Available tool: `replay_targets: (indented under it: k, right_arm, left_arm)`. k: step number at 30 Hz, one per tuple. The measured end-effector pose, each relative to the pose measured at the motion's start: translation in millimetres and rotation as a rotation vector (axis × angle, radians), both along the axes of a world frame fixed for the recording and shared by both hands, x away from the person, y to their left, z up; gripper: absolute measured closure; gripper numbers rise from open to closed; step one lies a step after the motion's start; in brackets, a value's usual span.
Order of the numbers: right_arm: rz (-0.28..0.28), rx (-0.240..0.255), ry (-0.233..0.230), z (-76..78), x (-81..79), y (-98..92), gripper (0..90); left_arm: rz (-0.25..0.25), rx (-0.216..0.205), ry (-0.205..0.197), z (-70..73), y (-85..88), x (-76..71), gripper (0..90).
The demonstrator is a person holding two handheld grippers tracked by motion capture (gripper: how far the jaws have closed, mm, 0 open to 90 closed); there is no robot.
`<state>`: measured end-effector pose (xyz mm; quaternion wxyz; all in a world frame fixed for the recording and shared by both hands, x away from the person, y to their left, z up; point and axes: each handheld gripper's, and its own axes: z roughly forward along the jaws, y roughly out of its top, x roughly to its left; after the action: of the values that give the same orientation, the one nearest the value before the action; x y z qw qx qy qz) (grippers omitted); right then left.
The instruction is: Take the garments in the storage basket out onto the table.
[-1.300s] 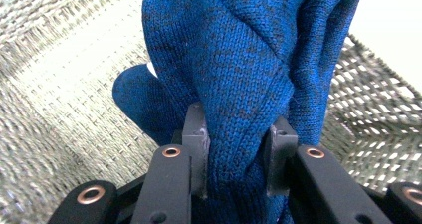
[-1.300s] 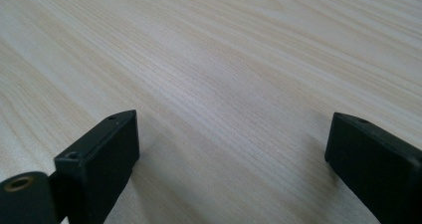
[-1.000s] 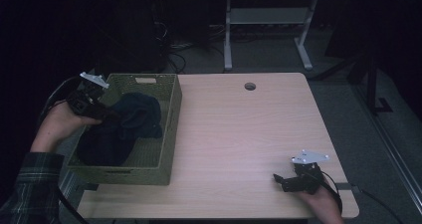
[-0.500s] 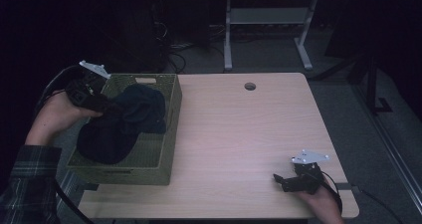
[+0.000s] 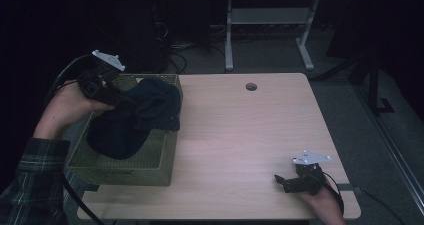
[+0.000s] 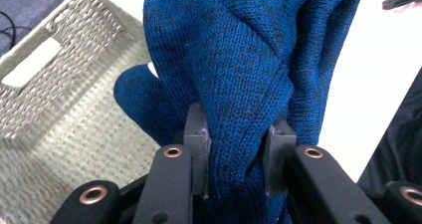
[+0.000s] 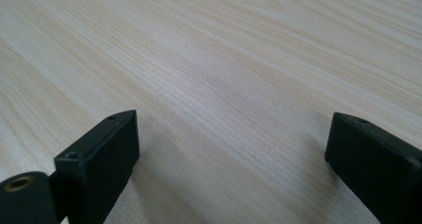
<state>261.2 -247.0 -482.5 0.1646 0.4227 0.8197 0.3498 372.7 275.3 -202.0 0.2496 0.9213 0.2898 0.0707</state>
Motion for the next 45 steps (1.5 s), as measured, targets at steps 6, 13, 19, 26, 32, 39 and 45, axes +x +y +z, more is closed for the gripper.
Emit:
replay_targets:
  k: [6, 13, 19, 26, 32, 39, 45]
  right_arm:
    - [-0.003, 0.002, 0.005, 0.1, -0.3, 0.2, 6.5]
    - [-0.002, 0.001, 0.004, 0.1, -0.3, 0.1, 6.5]
    - [-0.003, 0.001, 0.004, 0.1, -0.3, 0.1, 6.5]
    - [-0.003, 0.002, 0.004, 0.1, -0.3, 0.1, 6.5]
    - [-0.003, 0.001, 0.005, 0.1, -0.3, 0.2, 6.5]
    - [-0.003, 0.001, 0.006, 0.1, -0.3, 0.1, 6.5]
    - [-0.004, 0.002, 0.007, 0.3, -0.5, 0.2, 6.5]
  left_arm:
    - [-0.024, -0.019, 0.002, 5.7, -18.9, 2.6, 70.8]
    - [-0.052, -0.016, 0.0, 12.2, -45.1, 6.6, 70.8]
    - [-0.068, -0.033, -0.002, 15.7, -63.6, 10.8, 70.8]
    - [-0.093, -0.04, 0.001, 13.2, -88.3, 16.1, 70.8]
    - [-0.135, -0.035, 0.002, 11.3, -114.7, 16.6, 70.8]
    - [-0.158, -0.037, 0.0, 3.3, -146.4, 16.0, 70.8]
    - [-0.167, -0.049, 0.013, -6.5, -167.6, 16.3, 70.8]
